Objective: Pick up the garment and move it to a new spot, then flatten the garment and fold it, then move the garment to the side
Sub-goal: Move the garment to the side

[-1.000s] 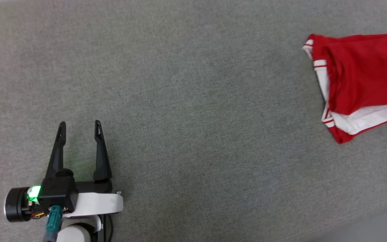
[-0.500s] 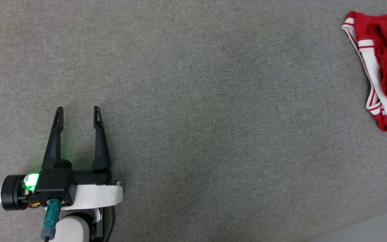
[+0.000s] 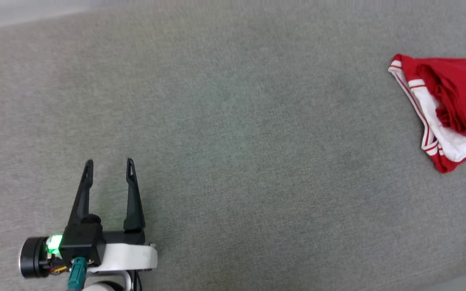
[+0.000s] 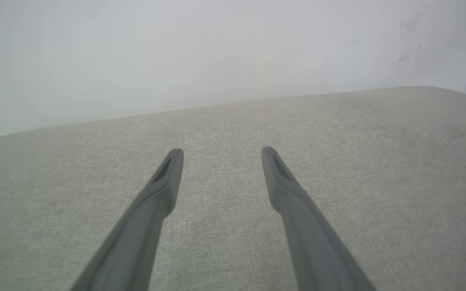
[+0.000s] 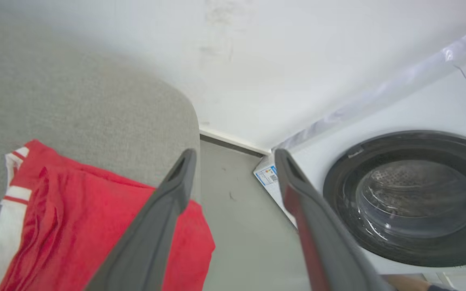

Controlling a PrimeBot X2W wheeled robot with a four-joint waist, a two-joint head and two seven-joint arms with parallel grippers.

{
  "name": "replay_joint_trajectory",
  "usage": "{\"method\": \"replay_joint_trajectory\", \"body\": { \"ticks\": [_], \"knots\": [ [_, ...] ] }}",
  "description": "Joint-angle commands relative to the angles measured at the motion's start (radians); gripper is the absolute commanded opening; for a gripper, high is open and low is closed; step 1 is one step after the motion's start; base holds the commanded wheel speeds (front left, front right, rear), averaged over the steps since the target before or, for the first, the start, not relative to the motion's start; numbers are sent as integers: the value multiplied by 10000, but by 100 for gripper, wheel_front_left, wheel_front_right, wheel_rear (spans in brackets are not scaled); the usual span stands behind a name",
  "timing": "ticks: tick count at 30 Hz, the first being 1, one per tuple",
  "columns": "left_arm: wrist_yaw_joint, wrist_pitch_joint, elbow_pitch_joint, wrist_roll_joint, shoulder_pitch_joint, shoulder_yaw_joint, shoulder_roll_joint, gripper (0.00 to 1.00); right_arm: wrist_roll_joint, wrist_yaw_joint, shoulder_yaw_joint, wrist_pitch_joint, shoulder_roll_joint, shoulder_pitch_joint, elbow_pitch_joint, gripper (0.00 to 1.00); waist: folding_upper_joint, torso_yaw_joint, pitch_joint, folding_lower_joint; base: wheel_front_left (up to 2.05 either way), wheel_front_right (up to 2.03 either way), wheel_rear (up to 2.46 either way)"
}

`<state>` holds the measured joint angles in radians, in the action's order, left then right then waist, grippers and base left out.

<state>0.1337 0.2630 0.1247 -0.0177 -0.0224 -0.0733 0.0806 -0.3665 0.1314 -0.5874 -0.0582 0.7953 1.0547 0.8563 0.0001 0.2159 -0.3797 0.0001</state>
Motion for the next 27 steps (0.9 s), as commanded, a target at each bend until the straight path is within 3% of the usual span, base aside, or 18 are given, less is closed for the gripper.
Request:
{"method": "replay_joint_trajectory", "body": {
  "ticks": [1,5,8,13,18,27],
  "knots": [
    [68,22,-12,-34,195,36,-45,100,272,-15,105,-318,-175,-47,-3,100,-1,-191,457,-1,0,0,0],
    [23,22,-70,-146,492,91,-101,100,1067,-13,926,-1667,-899,-319,-140,100,-1,-430,901,-1,0,0,0],
    [24,22,-108,-175,618,97,-129,100,1768,-13,1622,-2023,-1486,-690,-748,100,-1,-684,1168,-1,0,0,0],
    [-35,22,-198,-202,749,27,-180,100,2699,-13,3070,-2055,-2458,-2038,-3451,100,-1,-1088,1455,-1,0,0,0],
    [-39,22,-343,-292,795,29,-230,100,2840,-13,3949,-2062,-3604,-3793,-5724,100,-1,-1384,1705,-1,0,0,0],
    [-101,22,-580,-388,986,13,-284,100,2662,-13,4721,-2061,-5146,-6574,-7302,100,-1,-1692,2152,-1,0,0,0]
  ]
}}
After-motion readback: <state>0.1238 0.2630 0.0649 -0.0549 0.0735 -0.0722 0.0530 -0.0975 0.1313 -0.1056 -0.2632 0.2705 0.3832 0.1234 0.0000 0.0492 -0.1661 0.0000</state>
